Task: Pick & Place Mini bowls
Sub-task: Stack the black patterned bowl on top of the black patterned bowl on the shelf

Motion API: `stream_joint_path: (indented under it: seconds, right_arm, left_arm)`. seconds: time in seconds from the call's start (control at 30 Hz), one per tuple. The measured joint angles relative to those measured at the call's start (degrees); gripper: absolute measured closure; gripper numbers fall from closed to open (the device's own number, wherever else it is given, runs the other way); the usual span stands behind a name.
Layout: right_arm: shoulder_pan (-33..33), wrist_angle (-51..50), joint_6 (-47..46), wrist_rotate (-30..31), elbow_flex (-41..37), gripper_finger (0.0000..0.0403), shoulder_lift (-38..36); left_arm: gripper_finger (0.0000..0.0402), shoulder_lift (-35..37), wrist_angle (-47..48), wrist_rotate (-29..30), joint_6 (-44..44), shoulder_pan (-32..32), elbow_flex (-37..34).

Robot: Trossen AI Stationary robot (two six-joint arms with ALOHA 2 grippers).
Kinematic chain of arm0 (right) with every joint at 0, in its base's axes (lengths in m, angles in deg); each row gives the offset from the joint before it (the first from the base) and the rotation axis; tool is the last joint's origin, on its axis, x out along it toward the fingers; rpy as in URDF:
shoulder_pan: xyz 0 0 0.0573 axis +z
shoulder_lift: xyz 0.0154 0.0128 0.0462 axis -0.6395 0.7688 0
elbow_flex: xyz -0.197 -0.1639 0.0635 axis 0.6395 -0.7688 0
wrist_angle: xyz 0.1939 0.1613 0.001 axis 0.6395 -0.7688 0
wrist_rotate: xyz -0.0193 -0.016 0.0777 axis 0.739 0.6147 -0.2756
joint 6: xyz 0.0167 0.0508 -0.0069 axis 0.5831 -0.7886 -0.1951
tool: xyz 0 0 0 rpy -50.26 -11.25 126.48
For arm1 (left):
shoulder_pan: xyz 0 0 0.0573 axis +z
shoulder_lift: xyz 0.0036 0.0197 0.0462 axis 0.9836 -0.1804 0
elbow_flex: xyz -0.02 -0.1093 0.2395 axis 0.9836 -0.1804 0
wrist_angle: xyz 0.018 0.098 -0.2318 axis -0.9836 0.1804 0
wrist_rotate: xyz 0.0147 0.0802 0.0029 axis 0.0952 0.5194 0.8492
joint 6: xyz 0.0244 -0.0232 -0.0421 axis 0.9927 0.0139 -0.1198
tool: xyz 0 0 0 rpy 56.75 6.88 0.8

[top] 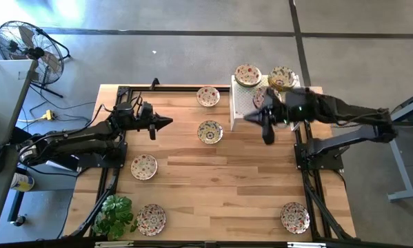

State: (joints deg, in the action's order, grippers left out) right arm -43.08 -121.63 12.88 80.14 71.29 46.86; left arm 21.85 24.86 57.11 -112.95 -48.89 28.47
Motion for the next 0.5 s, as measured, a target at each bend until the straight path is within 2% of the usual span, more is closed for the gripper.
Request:
stream_joint_path:
  seconds: [0.1, 0.23, 0.37, 0.5]
  right_arm:
    - [6.8, -11.1, -7.7, 3.1, 1.9, 0.0371, 0.5]
    - [15.2, -22.2, -20.8, 3.5, 1.9, 0.0346, 1.3]
    - [22.5, -29.8, -32.3, 0.9, 0.5, 0.0312, 1.7]
    - [28.2, -33.8, -38.2, -1.9, -2.0, 0.0270, 1.8]
  left_arm:
    - [0.0401, 0.0, 0.0, 0.0, 1.0, 0.0, 0.0]
    - [0.0401, 0.0, 0.4, 0.0, 1.4, 0.0, 0.0]
    - [0.0401, 0.0, 1.0, -0.2, 2.2, 0.0, 0.0]
    - [0.0401, 0.0, 1.5, -0.2, 2.3, 0.0, 0.0]
